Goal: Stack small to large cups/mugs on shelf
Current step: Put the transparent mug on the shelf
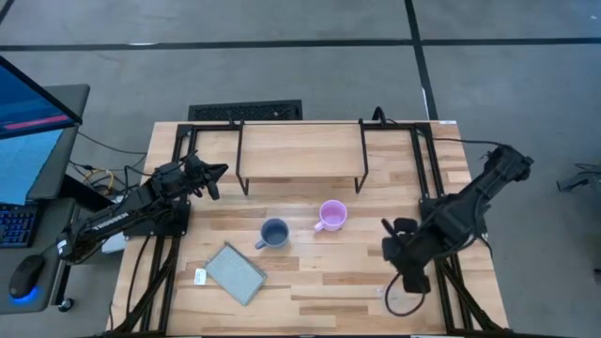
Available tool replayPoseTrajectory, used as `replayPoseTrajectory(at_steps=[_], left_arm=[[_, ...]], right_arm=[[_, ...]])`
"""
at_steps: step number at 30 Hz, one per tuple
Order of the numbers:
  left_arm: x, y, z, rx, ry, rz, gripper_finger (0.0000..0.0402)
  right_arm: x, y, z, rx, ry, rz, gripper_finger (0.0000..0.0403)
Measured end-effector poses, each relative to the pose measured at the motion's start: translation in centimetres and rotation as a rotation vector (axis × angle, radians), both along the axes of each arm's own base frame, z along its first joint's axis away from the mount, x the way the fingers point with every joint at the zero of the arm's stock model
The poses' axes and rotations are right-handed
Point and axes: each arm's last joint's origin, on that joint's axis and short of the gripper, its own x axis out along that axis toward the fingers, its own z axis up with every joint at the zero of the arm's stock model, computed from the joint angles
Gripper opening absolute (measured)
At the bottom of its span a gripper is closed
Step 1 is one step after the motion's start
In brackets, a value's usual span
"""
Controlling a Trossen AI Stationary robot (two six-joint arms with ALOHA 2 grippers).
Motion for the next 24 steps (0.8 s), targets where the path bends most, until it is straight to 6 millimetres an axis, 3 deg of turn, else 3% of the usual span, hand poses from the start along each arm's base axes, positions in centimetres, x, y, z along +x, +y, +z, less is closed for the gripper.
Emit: replayPoseTrajectory(at_steps=[12,24], left_arm=[[0.0,0.0,0.0,0.0,0.0,0.001,0.0033],[0.0,0.0,0.0,-0.004,-0.001,-0.013,0.0033]], right_arm=[[1.1,3.8,-3.7,-0.05,0.087,-0.002,0.018],[1.8,5.1,-6.5,-0.029,0.043,-0.023,0.017]])
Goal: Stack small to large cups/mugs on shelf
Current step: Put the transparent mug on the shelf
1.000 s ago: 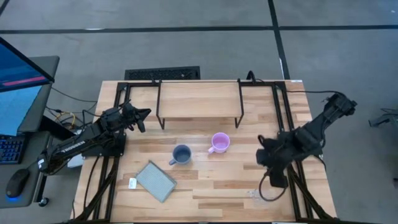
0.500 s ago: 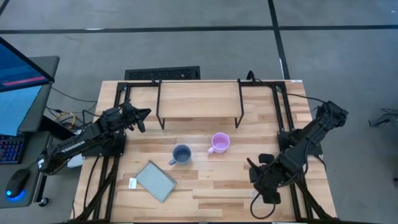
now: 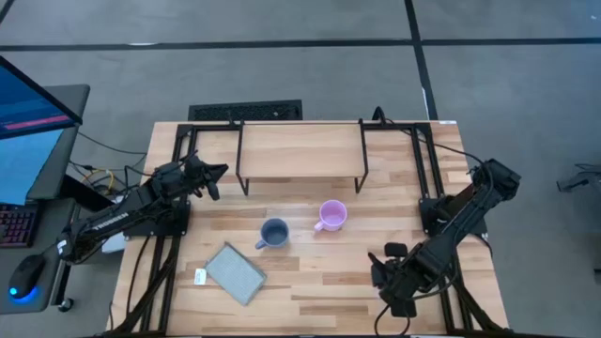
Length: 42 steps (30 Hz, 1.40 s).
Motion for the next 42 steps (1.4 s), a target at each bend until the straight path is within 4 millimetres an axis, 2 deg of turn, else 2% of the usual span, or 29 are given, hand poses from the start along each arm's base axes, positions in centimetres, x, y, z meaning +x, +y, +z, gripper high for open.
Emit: replayPoseTrajectory(at_steps=[8,34,42], left_arm=[[0.0,0.0,0.0,-0.001,-0.001,-0.003,0.0033],[0.0,0.0,0.0,0.002,0.001,-0.004,0.0033],[0.0,0.0,0.0,0.002,0.0,-0.005,0.0033]], right_arm=[[-0.8,0.3,-1.4,0.011,0.023,-0.019,0.0169],[-1.2,0.1,-1.7,-0.026,0.026,-0.035,0.0163],[-1.5,0.7,-4.0,0.097,0.032,-0.051,0.0163]])
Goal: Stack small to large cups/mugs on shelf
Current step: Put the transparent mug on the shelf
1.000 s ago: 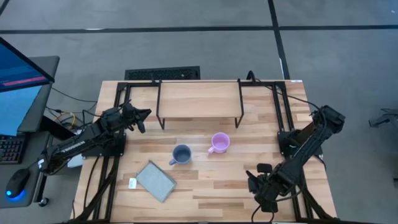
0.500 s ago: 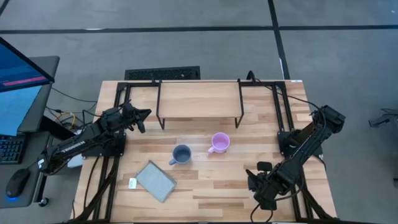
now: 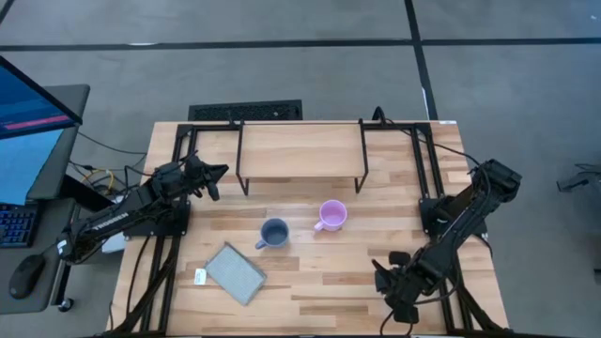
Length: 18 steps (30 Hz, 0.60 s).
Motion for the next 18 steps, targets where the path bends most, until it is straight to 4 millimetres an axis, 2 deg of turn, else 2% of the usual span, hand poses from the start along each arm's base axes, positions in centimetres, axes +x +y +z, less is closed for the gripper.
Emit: replayPoseTrajectory(at_steps=[5,13,18], left_arm=[[0.0,0.0,0.0,0.0,0.0,0.0,0.0033],[0.0,0.0,0.0,0.013,0.009,-0.003,0.0033],[0.0,0.0,0.0,0.013,0.009,-0.003,0.0033]], right_arm=[[0.01,-0.11,-0.13,-0.004,0.003,-0.01,0.0133],[0.0,-0.12,-0.13,-0.005,0.003,-0.007,0.0018],[-0.07,-0.19,-0.16,-0.013,0.01,-0.006,0.0016]])
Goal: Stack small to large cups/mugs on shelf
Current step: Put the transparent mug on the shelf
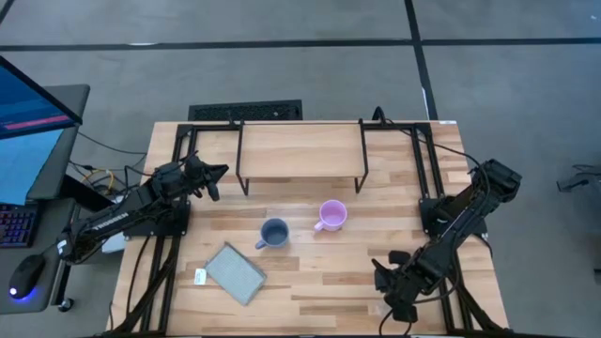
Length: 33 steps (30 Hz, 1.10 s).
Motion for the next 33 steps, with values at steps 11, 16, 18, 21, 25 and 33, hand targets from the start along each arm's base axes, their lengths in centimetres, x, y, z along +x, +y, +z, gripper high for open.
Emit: replayPoseTrajectory(at_steps=[11,16,18,21,25,33], left_arm=[[0.0,0.0,0.0,0.0,-0.001,0.0,0.0033],[0.0,0.0,0.0,0.0,-0.001,0.0,0.0033],[0.0,0.0,0.0,-0.001,-0.001,0.0,0.0033],[0.0,0.0,0.0,-0.001,-0.001,0.0,0.0033],[0.0,0.0,0.0,-0.001,-0.001,0.0,0.0033],[0.0,0.0,0.0,-0.002,-0.001,0.0,0.0033]], right_arm=[[0.1,-1.0,0.5,-0.023,0.025,-0.016,0.0005],[-0.2,-3.0,1.8,-0.061,0.053,-0.038,0.0008],[-0.2,-4.0,2.5,-0.069,0.05,-0.044,0.0007],[0.4,-5.9,3.8,-0.065,-0.015,-0.074,0.0004],[1.3,-9.0,5.6,-0.074,-0.127,-0.131,0.0008],[2.1,-15.7,8.3,-0.138,-0.294,-0.226,0.0004]])
